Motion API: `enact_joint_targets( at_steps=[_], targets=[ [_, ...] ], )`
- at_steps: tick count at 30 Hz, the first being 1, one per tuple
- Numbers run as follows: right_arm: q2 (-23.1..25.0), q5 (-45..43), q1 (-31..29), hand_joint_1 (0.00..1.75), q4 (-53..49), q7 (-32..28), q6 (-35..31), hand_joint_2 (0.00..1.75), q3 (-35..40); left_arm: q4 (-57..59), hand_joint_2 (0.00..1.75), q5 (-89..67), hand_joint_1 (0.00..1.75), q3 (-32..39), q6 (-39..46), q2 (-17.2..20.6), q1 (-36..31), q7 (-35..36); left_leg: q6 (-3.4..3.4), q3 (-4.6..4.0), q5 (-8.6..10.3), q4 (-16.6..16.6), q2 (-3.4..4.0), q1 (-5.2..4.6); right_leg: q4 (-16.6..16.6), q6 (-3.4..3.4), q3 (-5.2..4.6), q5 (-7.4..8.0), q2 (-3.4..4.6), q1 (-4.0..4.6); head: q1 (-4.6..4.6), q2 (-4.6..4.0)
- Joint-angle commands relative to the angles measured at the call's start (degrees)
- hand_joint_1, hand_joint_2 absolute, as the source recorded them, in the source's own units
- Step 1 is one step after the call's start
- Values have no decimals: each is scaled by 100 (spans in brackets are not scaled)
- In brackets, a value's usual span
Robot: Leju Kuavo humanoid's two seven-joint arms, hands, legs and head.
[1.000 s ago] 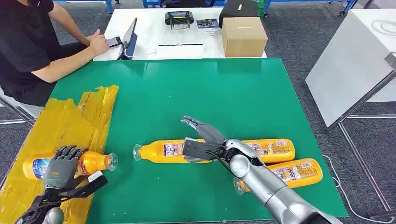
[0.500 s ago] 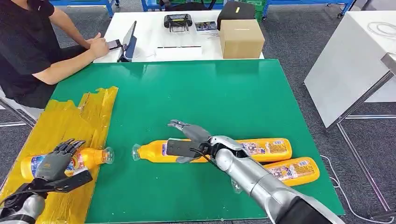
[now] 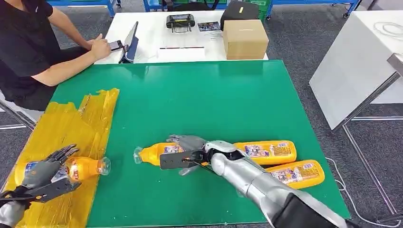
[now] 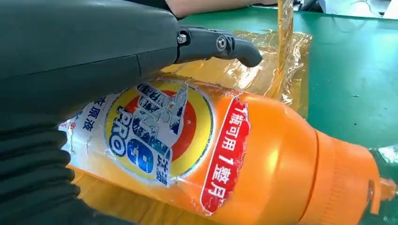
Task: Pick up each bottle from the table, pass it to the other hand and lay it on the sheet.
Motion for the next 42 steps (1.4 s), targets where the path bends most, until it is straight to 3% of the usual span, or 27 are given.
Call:
enact_joint_targets(
  at_steps=[1, 11, 17, 18, 19, 24, 26, 35, 39, 42],
  targets=[
    [87, 469, -418, 0, 888, 406, -71, 175, 1137, -87, 0, 294, 0, 398, -382, -428, 765, -111, 3, 18, -3, -18, 33, 3, -24, -1, 8, 12, 37, 3, 0, 0],
    [99, 474, -436, 0, 887, 406, -78, 175, 1137, -101, 0, 298, 0, 405, -390, -425, 740, -111, 0, 15, 0, -12, 11, 2, -18, -4, 7, 10, 25, 3, 0, 0],
    [173, 1560, -222, 0, 1485, 862, -138, 175, 1648, -848, 0, 1439, 0, 1089, -1036, -1250, 880, -533, 3, 27, 2, -24, 9, 3, -36, -2, 24, 15, 25, 4, -2, 0],
    [144, 1619, -174, 51, 1524, 837, -114, 175, 1637, -859, 0, 1560, 0, 1054, -1013, -1294, 813, -533, 4, 24, 3, -24, 0, 6, -41, 0, 26, 16, 16, 8, -2, 0],
    [129, 1614, -118, 171, 1578, 775, -64, 175, 1557, -930, 0, 1912, 0, 1051, -1141, -1355, 743, -533, 6, 24, 3, -22, -13, 3, -38, 2, 29, 11, 3, 4, -2, 0],
    [44, 1475, 12, 175, 1617, 704, -123, 175, 1220, -783, 0, 2171, 0, 1183, -1081, -1487, 412, -533, 6, 35, 11, -13, -41, 8, -42, -2, 28, 10, -25, 4, 0, 0],
    [29, 1442, 16, 175, 1602, 693, -74, 175, 1127, -680, 0, 2334, 0, 1366, -1238, -1596, 262, -533, 4, 22, 2, -4, -45, 14, -44, -16, -21, 11, -28, 10, 4, 0],
    [127, 1210, 141, 175, 1539, 648, -338, 175, 488, -961, 0, 3646, 0, 2129, -2754, -2083, 211, -438, 8, 61, -8, -8, -20, 8, -41, -17, 6, -5, -22, 4, 2, 0],
    [312, 369, 365, 175, 1042, -22, -1379, 175, -745, -1415, 0, 4466, 0, 2339, -3287, -2447, 412, -70, 8, 58, -13, -5, -10, 6, -38, -15, 29, -8, -13, 2, 2, 0],
    [296, 55, 955, 175, -305, -753, -2338, 175, -1577, -1910, 0, 5094, 0, 2299, -3474, -2790, 623, 305, 8, 51, -15, 2, 2, 2, -28, -14, 53, -8, -2, -1, 2, 0]
  ],
)
